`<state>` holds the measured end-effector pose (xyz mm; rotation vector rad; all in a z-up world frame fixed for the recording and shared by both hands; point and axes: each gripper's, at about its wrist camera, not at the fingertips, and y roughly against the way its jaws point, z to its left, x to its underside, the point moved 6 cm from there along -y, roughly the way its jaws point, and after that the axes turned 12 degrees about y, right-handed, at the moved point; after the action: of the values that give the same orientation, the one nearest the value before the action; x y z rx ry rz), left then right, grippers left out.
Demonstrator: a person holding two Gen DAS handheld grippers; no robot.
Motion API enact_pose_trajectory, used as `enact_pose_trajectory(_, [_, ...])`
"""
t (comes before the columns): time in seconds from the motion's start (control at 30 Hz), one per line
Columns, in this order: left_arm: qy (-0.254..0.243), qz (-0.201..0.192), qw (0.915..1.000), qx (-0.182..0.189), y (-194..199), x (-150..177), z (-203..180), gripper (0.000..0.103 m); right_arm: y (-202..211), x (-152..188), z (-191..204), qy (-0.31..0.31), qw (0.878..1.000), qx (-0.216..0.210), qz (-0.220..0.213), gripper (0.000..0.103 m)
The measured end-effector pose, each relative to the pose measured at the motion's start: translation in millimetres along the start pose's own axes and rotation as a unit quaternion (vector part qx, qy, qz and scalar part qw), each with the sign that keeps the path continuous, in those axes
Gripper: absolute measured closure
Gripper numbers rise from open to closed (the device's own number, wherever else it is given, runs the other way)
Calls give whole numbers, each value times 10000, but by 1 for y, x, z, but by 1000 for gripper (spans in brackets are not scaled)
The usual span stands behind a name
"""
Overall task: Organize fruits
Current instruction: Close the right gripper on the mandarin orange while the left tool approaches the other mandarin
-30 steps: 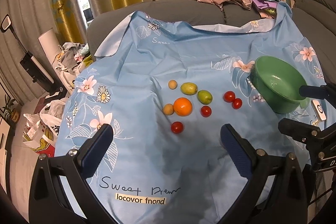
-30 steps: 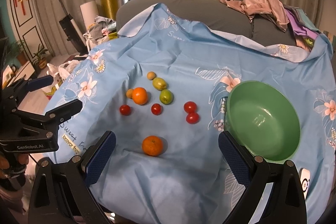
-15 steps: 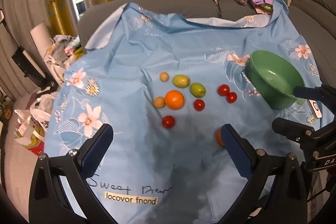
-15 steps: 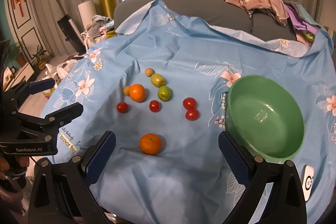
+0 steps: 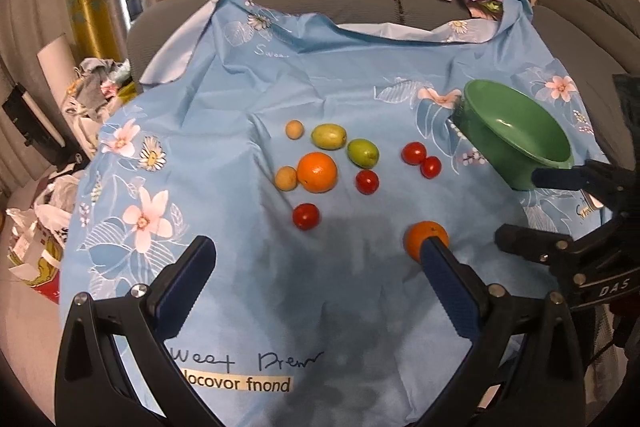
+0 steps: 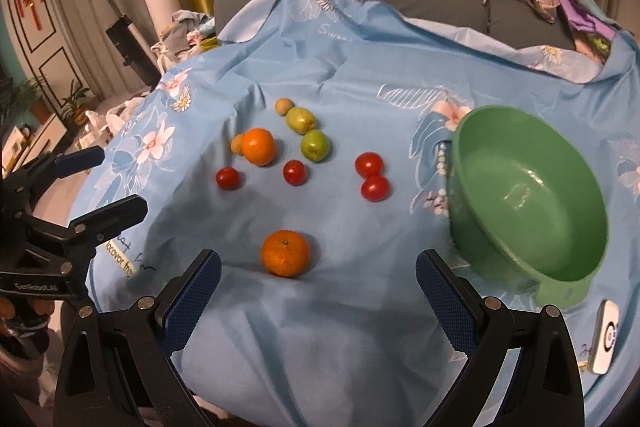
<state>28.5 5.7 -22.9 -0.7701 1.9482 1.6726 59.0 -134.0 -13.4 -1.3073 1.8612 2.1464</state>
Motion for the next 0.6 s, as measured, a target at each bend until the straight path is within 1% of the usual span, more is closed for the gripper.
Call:
enact_pose_trajectory(0.1, [146, 167, 9996, 179, -9, 3, 4, 1, -10, 4, 4, 50, 10000, -72, 27, 5])
enact_pose_trajectory(0.17, [218, 227, 9993, 220, -15, 5, 7, 1, -20, 7, 6, 54, 9997, -219, 69, 12])
enact_pose_trajectory(0.27, [236, 307, 9990, 209, -27, 5, 7, 2, -36, 11, 6, -14, 9991, -361, 234, 20])
enact_pose_trajectory(0.4, [165, 414, 9990, 83, -43, 2, 6, 2, -53, 13, 5, -74, 9982, -506, 318, 21])
enact_pose_trajectory(0.43, [150, 413, 9990, 76, -45, 1, 6, 2, -58, 12, 4, -73, 9980, -518, 343, 25])
enact_pose_trajectory(0.47, [138, 409, 9990, 72, -47, 0, 6, 2, -62, 13, 4, -69, 9977, -543, 397, 33])
enact_pose_trajectory(0.5, [121, 407, 9991, 52, -50, -3, 6, 2, -65, 13, 5, -63, 9974, -562, 442, 36])
enact_pose_trajectory(0.6, [74, 398, 9992, 49, -56, -8, 5, 2, -76, 12, 6, -41, 9964, -647, 540, 37])
